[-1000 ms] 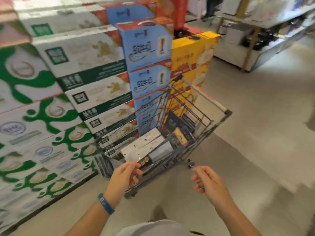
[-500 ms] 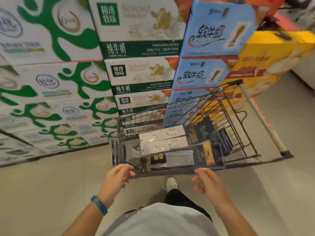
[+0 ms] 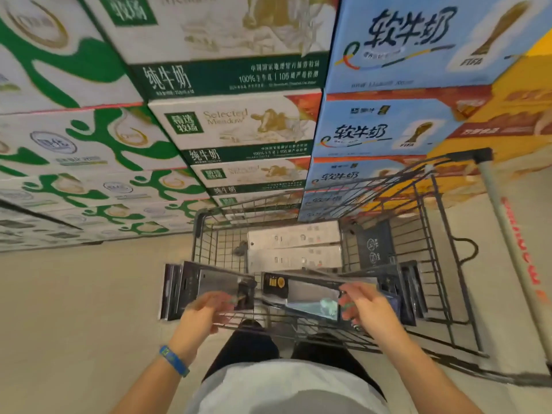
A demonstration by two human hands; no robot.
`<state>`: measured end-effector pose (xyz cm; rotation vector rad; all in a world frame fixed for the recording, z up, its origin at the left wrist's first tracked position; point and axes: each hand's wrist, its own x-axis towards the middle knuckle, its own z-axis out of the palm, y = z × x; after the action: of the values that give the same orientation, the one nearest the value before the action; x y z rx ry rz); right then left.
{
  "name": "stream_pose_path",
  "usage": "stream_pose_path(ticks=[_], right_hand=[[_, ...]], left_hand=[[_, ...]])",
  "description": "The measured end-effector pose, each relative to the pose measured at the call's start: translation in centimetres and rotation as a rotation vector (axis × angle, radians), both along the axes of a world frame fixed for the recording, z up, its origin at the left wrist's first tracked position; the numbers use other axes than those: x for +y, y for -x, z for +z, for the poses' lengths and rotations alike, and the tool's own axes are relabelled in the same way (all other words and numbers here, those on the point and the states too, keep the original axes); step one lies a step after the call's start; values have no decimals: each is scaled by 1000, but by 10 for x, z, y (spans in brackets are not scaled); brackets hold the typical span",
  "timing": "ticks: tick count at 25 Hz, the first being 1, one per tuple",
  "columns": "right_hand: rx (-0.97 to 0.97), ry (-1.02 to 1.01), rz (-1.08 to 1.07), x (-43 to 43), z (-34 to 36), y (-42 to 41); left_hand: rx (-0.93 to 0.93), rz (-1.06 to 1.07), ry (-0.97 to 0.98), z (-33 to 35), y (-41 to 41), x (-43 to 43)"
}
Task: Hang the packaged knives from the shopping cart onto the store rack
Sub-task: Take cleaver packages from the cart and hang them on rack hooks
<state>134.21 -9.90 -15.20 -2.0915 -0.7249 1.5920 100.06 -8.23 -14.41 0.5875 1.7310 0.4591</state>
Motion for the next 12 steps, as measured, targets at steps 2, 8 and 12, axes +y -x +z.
stream_pose_path(ticks=[2, 8, 12], right_hand=[[-3, 38, 35, 21, -18, -2], [-52, 32, 113, 66, -72, 28], [-161, -10, 298, 110, -121, 45]], left_hand=[[3, 39, 46, -10, 2, 16], [-103, -8, 217, -78, -25, 75], [-202, 116, 312, -155, -48, 107]])
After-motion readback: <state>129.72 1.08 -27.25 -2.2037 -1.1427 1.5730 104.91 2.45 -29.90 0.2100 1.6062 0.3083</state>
